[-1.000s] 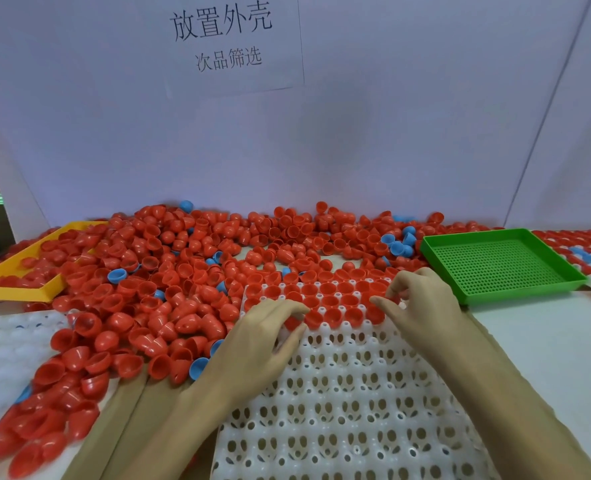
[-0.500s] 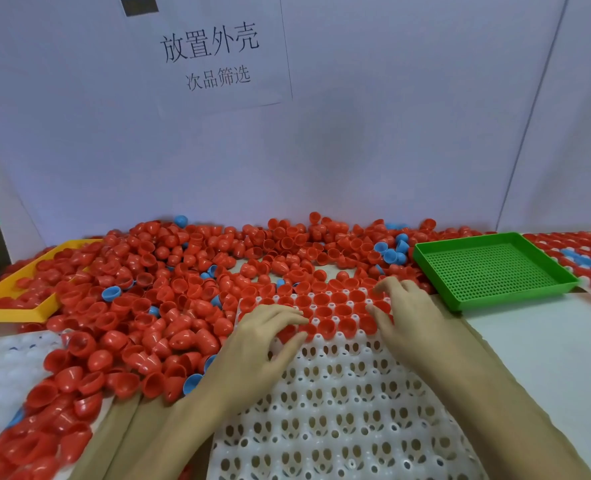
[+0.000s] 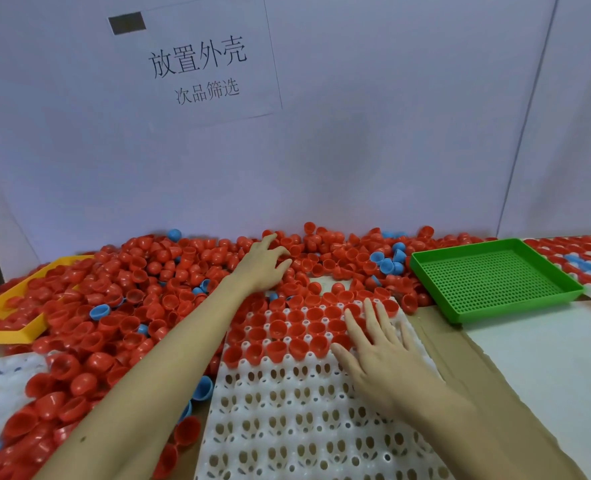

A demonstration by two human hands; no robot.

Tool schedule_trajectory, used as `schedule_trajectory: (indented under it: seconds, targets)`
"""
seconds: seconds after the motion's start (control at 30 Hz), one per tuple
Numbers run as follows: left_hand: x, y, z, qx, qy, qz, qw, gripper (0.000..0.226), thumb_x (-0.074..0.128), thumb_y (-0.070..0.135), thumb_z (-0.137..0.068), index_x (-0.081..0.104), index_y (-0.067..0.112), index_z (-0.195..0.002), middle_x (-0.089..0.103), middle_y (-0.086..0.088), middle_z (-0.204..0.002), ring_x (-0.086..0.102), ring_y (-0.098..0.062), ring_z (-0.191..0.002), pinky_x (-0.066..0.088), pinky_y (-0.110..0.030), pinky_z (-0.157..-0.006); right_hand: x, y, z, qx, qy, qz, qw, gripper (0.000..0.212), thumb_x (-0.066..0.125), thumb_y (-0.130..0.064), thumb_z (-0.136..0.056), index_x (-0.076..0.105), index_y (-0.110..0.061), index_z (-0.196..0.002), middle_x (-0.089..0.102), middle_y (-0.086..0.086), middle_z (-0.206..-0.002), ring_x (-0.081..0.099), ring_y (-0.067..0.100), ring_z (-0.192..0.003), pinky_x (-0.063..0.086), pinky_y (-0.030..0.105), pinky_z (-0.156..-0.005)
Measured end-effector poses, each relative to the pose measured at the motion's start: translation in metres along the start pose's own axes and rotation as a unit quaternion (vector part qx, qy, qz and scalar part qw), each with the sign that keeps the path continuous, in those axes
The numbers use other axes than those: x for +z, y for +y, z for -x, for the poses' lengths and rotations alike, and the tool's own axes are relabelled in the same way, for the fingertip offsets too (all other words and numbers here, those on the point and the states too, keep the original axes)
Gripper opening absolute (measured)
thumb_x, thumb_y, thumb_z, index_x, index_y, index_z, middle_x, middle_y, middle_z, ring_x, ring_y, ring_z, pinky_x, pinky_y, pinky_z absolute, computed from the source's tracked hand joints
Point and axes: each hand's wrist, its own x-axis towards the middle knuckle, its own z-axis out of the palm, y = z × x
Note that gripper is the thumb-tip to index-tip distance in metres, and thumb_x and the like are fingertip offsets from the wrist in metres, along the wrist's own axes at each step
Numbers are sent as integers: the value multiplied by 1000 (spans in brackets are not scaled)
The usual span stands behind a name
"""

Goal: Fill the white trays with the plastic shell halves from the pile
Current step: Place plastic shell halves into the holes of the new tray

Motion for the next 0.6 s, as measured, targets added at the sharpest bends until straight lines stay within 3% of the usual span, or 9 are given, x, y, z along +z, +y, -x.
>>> schedule_trajectory:
  seconds: [0.1,0.23,0.3,0.4,0.5,0.6]
  targets:
    - [3,-3,-18,16,-64,-70,995,41,42,44,-111,57,31,-147,4,-3,-176,13,-36,-160,19,-54,-128,0,0,-2,0,22,-22,1000,72,7,-65,-105,-24,-30,-161,-43,5,-162,-43,21,-147,-21,44,-124]
    - [10,-2,-26,8,-86,-56,995,42,38,35,-113,51,26,-152,11,-6,-174,37,-36,-150,33,-50,-123,0,-3,-4,-4,42,-42,998,73,8,-65,-105,-28,-31,-159,-48,4,-158,-47,22,-144,-24,39,-119]
    - [13,-3,-25,18,-54,-77,995,38,42,25,-112,57,21,-147,30,-10,-161,53,-35,-133,45,-47,-112,1,-4,-4,-7,46,-49,998,73,9,-64,-105,-27,-31,-159,-48,4,-159,-47,21,-144,-22,40,-121]
    - [11,-10,-18,27,24,-49,998,24,59,20,-104,71,21,-125,52,-4,-129,62,-28,-112,54,-41,-94,3,-4,-3,-8,41,-59,997,73,10,-64,-106,-26,-31,-160,-47,3,-160,-47,21,-144,-21,40,-122]
    - [5,-18,-2,36,122,-1,992,12,70,17,-98,74,22,-107,64,2,-112,64,-21,-102,46,-30,-83,3,-3,-4,-7,52,-63,997,73,11,-64,-106,-25,-31,-161,-47,4,-159,-48,21,-143,-24,38,-119]
    - [-9,-19,23,49,198,72,976,11,72,14,-96,75,24,-102,71,7,-107,63,-10,-96,44,-26,-83,-1,-3,-4,0,67,-68,995,73,12,-63,-106,-23,-30,-161,-46,4,-160,-48,22,-144,-23,40,-123]
